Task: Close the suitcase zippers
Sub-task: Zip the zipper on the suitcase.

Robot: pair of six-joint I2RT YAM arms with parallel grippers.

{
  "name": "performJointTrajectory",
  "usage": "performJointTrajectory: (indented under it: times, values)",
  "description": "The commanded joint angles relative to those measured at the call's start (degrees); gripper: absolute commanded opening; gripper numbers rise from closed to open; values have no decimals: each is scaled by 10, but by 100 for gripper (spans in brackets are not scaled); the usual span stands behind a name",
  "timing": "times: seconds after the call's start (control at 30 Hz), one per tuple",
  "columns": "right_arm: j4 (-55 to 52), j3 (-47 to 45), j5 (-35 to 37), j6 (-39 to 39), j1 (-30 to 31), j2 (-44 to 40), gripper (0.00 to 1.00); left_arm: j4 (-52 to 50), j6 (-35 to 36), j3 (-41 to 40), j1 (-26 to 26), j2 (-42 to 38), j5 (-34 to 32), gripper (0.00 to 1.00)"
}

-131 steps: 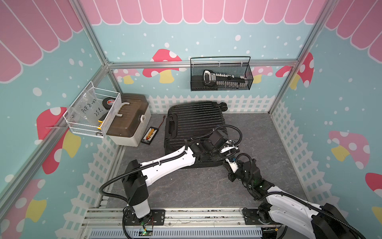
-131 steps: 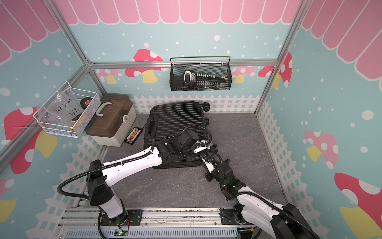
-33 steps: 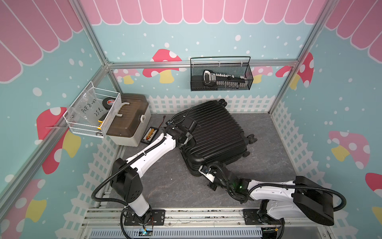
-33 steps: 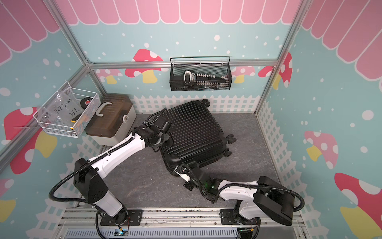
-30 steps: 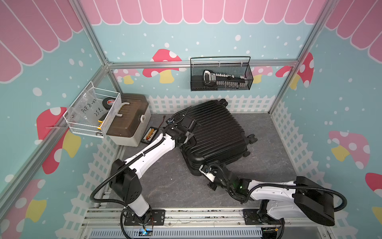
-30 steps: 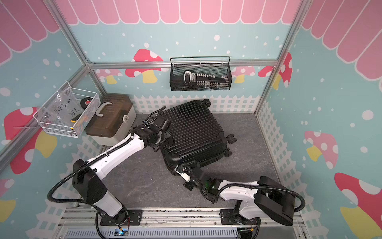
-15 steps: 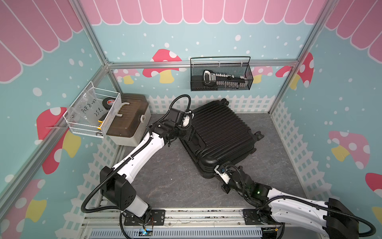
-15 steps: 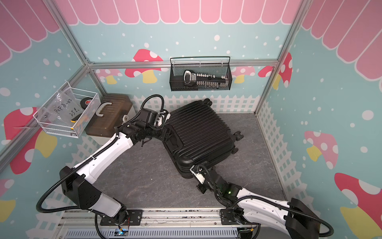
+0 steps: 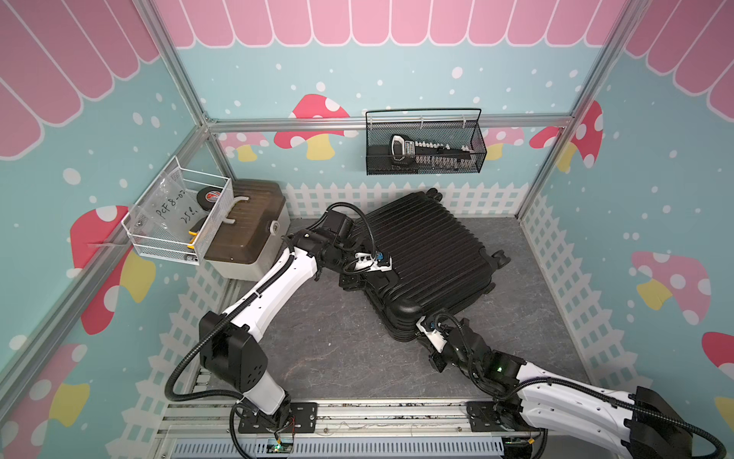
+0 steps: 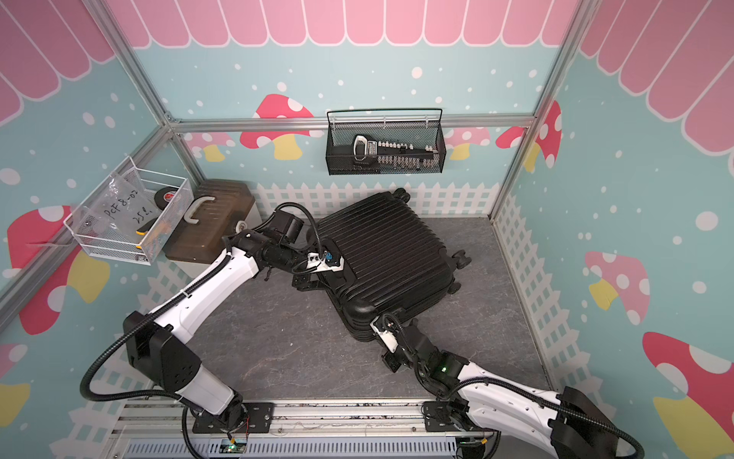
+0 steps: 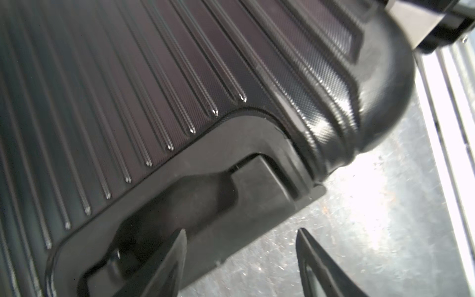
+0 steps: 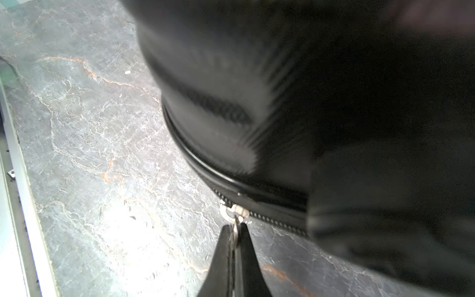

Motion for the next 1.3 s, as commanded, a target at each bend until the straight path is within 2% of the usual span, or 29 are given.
performJointTrajectory:
  times: [0.0, 0.23, 0.37, 0.5, 0.67, 0.83, 1.07, 1.27]
  values:
    - [-4, 13, 3, 9, -8, 0, 0, -19, 110, 27, -8, 34, -34, 67]
    - [-35, 25, 32, 14, -11, -13, 0, -7, 133, 27, -42, 72, -150, 63]
    - [-94, 49, 78, 24, -11, -30, 0, -13, 112, -14, -61, 40, -201, 49]
    - [-136, 66, 127, 30, -11, -55, 0, -28, 90, -71, -78, -7, -231, 43]
    - [-164, 80, 159, 36, -11, -63, 0, -93, 52, -95, -104, -42, -224, 44]
    - [-184, 90, 189, 47, -11, -68, 0, -195, 13, -50, -123, -44, -182, 47]
    - [-176, 89, 166, 40, -11, -67, 0, -176, 16, 6, -100, -7, -228, 57]
    - [-162, 81, 154, 43, -11, -62, 0, -132, 27, 20, -96, 45, -254, 56]
